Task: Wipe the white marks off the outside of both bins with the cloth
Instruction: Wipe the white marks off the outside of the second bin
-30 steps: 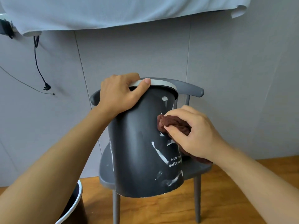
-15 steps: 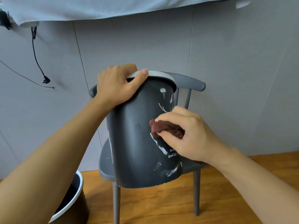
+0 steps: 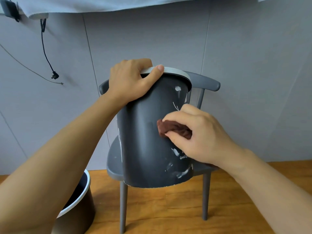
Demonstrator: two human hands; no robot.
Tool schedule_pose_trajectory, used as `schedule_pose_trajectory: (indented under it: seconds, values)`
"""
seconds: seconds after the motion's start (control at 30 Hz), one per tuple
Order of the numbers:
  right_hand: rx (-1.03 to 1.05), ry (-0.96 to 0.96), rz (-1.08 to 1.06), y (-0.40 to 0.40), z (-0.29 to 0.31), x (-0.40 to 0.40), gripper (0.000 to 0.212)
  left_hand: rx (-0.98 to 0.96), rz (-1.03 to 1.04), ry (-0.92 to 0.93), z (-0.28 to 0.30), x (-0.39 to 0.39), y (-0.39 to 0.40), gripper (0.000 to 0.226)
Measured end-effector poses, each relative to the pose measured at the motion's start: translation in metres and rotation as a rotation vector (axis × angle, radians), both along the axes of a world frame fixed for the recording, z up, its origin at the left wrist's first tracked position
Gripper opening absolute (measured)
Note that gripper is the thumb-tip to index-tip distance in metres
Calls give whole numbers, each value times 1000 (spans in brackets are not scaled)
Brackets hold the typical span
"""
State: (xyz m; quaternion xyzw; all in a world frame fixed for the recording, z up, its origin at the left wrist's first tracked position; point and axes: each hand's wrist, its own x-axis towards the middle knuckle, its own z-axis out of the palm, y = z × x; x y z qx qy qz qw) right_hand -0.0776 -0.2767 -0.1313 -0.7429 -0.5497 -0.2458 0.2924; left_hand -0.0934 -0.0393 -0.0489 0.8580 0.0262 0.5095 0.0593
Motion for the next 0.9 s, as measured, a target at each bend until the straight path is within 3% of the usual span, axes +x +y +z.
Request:
schedule_pose_trajectory:
  seconds: [0.2, 0.37, 0.43, 0.7, 0.9]
  values:
    - [-307, 28, 121, -27, -29, -10, 17, -7, 5, 6, 0, 0, -1, 58]
    - [50, 98, 79, -18, -21, -3, 23, -1, 13, 8, 1, -1, -3, 59]
    - [100, 92, 28, -14, -19, 0, 28, 4, 15, 4, 1, -1, -3, 59]
    - [-326, 12, 143, -39, -45, -16, 13, -27, 37, 3, 0, -1, 6, 59]
    - [8, 150, 99, -30, -44, -12, 24, -46, 36, 0, -1, 0, 8, 59]
